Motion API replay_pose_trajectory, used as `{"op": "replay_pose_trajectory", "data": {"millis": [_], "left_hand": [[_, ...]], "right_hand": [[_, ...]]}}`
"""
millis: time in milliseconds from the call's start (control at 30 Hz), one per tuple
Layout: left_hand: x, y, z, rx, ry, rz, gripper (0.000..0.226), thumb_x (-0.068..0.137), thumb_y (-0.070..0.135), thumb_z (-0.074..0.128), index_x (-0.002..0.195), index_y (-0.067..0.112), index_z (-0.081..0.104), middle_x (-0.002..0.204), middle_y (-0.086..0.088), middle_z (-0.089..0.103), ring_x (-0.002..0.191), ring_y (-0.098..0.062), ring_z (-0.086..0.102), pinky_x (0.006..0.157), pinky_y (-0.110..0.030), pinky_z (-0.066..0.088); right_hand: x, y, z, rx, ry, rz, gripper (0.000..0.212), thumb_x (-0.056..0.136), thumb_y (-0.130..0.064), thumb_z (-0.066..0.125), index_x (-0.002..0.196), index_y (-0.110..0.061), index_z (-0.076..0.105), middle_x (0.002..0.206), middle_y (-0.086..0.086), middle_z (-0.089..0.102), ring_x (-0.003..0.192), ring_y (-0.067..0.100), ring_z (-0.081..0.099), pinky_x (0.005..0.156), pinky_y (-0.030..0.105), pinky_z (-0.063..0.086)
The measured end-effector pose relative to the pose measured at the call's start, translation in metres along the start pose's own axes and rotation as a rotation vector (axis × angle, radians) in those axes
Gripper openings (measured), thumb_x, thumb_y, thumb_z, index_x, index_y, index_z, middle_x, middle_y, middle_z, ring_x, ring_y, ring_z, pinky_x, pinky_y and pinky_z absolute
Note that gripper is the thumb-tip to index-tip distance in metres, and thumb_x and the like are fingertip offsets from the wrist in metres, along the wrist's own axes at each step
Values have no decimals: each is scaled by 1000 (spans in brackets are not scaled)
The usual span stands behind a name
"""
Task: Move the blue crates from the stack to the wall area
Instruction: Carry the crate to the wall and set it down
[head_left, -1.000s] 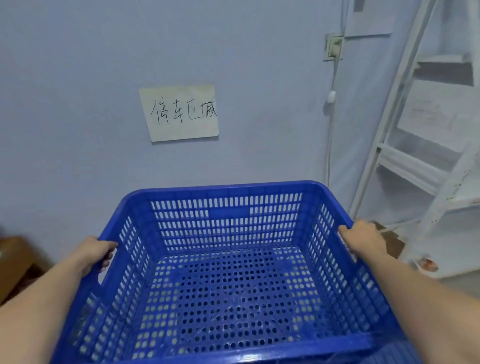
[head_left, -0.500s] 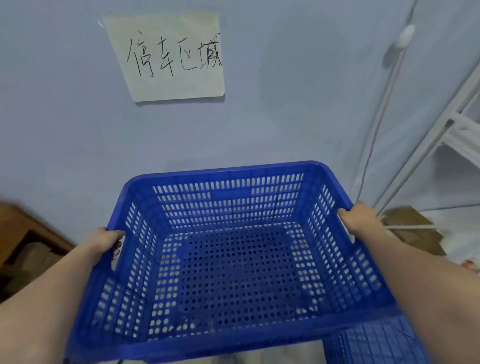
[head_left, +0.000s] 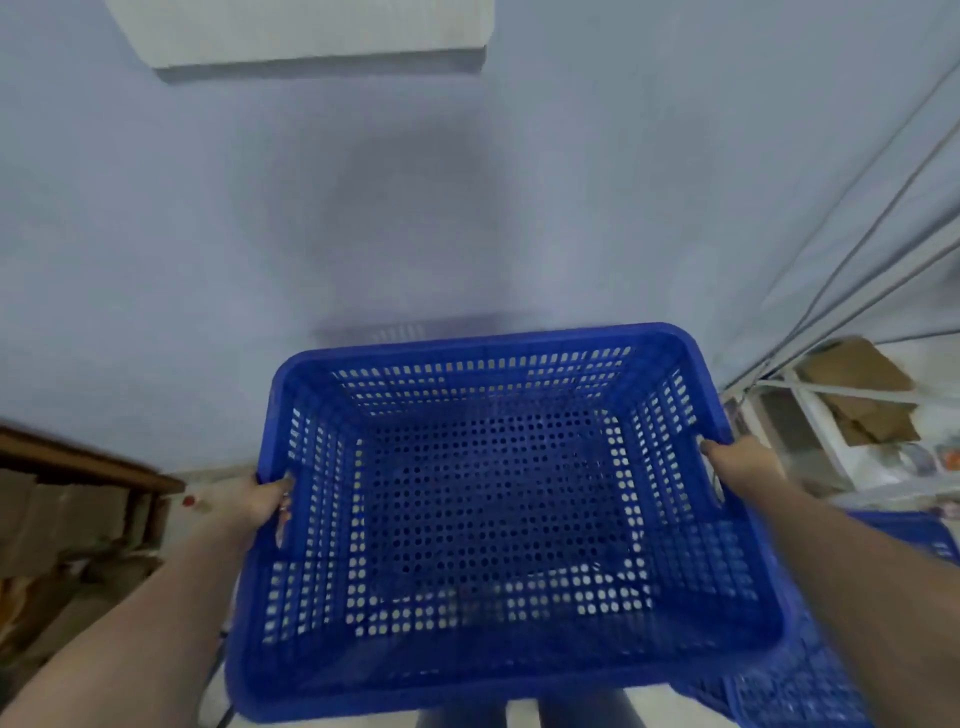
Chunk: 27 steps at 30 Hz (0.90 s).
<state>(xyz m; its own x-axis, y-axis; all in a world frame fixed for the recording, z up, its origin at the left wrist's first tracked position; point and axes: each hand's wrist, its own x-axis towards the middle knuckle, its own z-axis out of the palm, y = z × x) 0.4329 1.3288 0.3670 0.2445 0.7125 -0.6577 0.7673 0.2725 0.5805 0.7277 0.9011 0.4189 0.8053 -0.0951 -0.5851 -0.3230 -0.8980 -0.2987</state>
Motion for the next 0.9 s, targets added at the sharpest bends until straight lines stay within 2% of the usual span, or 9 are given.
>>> {"op": "replay_pose_trajectory", "data": {"millis": [100,167,267,333,433,500,667,767,900], "left_hand": [[16,2,12,-22,-38,-34,19,96,10,51,77,8,49,71,-13,49,59,-25,46,63,-39,43],[29,-2,18,-23,-49,-50,20,96,5,49,76,8,49,73,-14,47,60,-24,44,61,-38,41],[41,-2,31,-33,-31,-76,5,96,6,50,97,1,50,76,-14,49,64,-25,46,60,-38,42],[44,-1,41,-53,-21,-95,14,95,8,52,107,3,46,79,-13,52,69,-28,49,64,-40,45],[54,-3,56,-43,8,-132,28,94,9,55,118,3,44,102,-17,52,91,-31,52,84,-44,47],[64,-5,62,-35,39,-151,41,93,10,57,127,-8,42,107,-18,51,94,-31,50,90,-45,45],[89,-11,71,-25,66,-182,52,91,15,60,133,-8,40,130,-28,52,93,-32,51,85,-43,46],[106,-13,78,-5,66,-187,52,91,17,61,133,-8,41,130,-28,53,96,-35,54,84,-45,46],[128,-13,88,-49,43,-212,54,91,22,61,134,-5,42,128,-25,55,106,-42,57,82,-46,46]], "right_hand": [[15,-7,7,31,18,23,51,96,-27,52,117,19,53,102,35,57,83,35,52,70,38,39],[27,-11,12,49,16,47,50,95,-29,54,118,16,52,113,33,58,86,34,50,71,34,36],[47,-18,17,83,-23,75,45,94,-30,54,116,9,53,115,30,58,87,32,49,74,34,35],[62,-22,21,83,-59,82,46,95,-30,52,118,10,52,115,28,59,86,33,52,75,34,35],[85,-29,30,80,-101,110,53,96,-31,51,125,14,49,87,19,56,75,32,52,73,37,37],[99,-33,36,114,-114,109,54,95,-30,51,129,12,46,100,23,54,83,35,53,76,41,40],[130,-42,53,115,-150,100,53,95,-34,51,126,9,49,108,23,54,92,36,52,75,35,36],[154,-42,66,128,-164,122,56,90,-37,54,123,8,52,109,22,58,96,38,57,86,44,46],[182,-43,86,181,-156,158,49,89,-30,57,119,9,54,107,22,59,94,38,58,82,43,46]]}}
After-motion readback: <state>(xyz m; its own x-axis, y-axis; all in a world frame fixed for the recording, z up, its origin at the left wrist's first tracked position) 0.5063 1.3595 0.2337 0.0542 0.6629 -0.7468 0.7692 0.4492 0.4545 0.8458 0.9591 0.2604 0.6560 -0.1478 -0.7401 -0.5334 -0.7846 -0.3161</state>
